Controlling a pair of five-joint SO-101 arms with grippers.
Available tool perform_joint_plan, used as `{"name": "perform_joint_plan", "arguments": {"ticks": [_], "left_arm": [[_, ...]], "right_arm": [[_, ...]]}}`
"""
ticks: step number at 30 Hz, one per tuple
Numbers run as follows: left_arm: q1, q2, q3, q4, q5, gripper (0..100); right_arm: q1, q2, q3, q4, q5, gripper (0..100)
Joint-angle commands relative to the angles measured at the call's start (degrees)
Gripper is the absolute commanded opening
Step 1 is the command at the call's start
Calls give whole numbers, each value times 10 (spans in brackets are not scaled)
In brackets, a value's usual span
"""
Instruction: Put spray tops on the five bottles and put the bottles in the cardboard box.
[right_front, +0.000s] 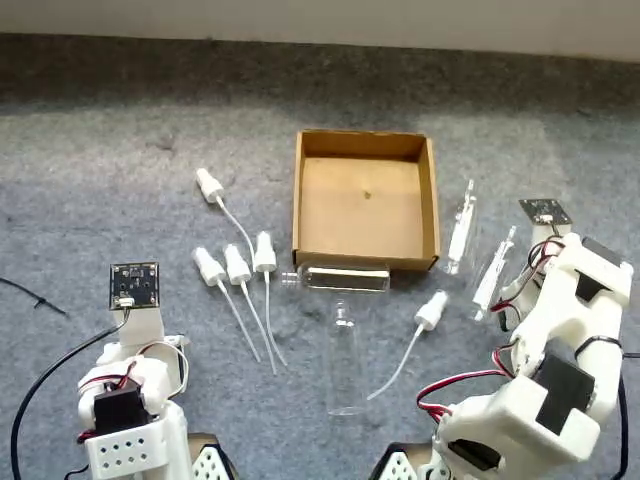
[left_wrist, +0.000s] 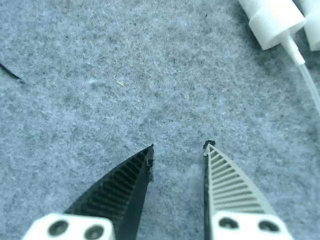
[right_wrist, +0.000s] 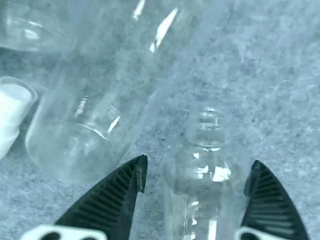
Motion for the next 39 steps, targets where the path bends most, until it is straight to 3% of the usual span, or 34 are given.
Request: {"name": "perform_joint_plan", "arguments": {"ticks": [1, 6, 18, 24, 29, 36, 39], "left_arm": [[-7, -8, 11, 4, 0, 162], [-7, -8, 11, 4, 0, 162], [-7, -8, 11, 4, 0, 162], [-7, -8, 11, 4, 0, 162], [-6, -8, 11, 4, 0, 162], [39, -8, 11, 4, 1, 162], [60, -8, 11, 4, 1, 162]], "right_arm": [[13, 0, -6, -5, 5, 286], [22, 16, -3, -38, 6, 276], [38, 38, -9, -28, 4, 4], [27, -14, -94, 65, 2, 5], [25, -142, -125, 112, -18, 5], [22, -326, -75, 109, -30, 5], [-16, -377, -20, 109, -31, 5]]}}
